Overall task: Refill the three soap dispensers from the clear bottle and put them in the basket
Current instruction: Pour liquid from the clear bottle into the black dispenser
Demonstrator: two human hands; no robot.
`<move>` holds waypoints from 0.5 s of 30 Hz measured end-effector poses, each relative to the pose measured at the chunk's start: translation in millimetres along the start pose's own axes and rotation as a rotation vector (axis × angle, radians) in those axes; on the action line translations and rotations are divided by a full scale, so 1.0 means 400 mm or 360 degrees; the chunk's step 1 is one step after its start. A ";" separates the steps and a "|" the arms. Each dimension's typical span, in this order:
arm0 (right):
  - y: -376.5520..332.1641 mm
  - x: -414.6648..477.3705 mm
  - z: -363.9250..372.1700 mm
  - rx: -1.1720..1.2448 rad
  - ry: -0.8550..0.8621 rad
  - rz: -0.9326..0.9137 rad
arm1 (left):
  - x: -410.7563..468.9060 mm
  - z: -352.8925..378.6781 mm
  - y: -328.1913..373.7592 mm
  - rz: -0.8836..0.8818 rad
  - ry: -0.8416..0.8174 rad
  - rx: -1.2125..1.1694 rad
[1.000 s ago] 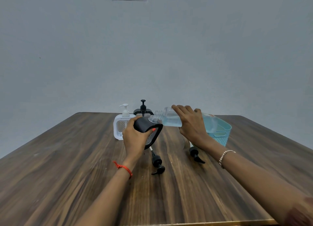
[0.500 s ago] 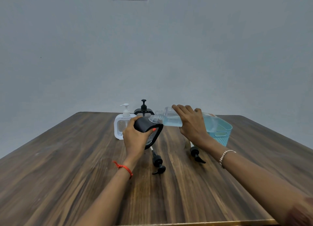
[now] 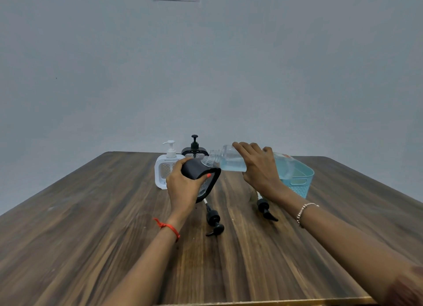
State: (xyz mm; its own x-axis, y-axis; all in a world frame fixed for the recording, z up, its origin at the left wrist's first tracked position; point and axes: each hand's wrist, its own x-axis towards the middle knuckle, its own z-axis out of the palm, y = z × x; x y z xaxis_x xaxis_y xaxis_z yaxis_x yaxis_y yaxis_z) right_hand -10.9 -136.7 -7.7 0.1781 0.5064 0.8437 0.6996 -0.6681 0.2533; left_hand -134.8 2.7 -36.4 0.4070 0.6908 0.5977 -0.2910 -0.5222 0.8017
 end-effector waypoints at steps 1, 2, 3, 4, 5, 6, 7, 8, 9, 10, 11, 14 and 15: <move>0.000 0.000 0.000 0.0002 -0.0001 -0.0002 | 0.000 0.000 0.000 -0.0003 0.0002 0.0002; -0.001 0.001 -0.001 0.0004 -0.0001 -0.0003 | 0.000 -0.001 -0.001 -0.0003 0.0002 0.0005; -0.001 0.000 -0.001 0.0007 -0.0001 -0.0002 | 0.000 -0.001 -0.001 -0.0001 0.0000 0.0005; -0.001 0.000 -0.001 0.0007 0.0002 -0.0001 | 0.000 0.000 -0.002 0.0001 -0.0003 0.0003; -0.002 0.000 -0.001 0.0005 0.0007 -0.0001 | 0.000 -0.001 -0.003 0.0002 -0.0003 -0.0001; -0.002 -0.001 0.000 0.0005 0.0010 -0.0001 | 0.000 0.000 -0.004 0.0002 -0.0002 -0.0004; -0.002 -0.001 0.000 0.0006 0.0011 -0.0002 | 0.000 0.000 -0.005 0.0003 0.0002 -0.0007; -0.003 -0.001 0.000 0.0008 0.0010 -0.0002 | 0.000 -0.001 -0.005 0.0004 0.0004 -0.0008; -0.003 -0.002 0.001 0.0011 0.0009 -0.0002 | 0.000 -0.001 -0.007 0.0003 0.0005 -0.0009; -0.003 -0.003 0.001 0.0012 0.0007 -0.0003 | -0.001 -0.001 -0.008 0.0001 0.0005 -0.0011; -0.003 -0.004 0.001 0.0012 0.0006 -0.0004 | -0.002 -0.001 -0.009 -0.0002 0.0005 -0.0012; -0.003 -0.007 0.002 0.0015 0.0005 -0.0009 | -0.003 0.000 -0.014 -0.0008 0.0005 -0.0009; -0.003 -0.007 0.002 0.0014 0.0005 -0.0009 | -0.003 0.000 -0.015 -0.0010 0.0005 -0.0009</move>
State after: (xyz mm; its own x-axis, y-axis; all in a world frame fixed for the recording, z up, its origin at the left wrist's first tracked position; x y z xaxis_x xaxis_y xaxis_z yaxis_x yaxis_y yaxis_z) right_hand -11.7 -136.9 -11.0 0.1718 0.5085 0.8438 0.7068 -0.6603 0.2540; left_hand -133.6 5.0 -42.1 0.4060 0.6958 0.5924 -0.2931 -0.5149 0.8056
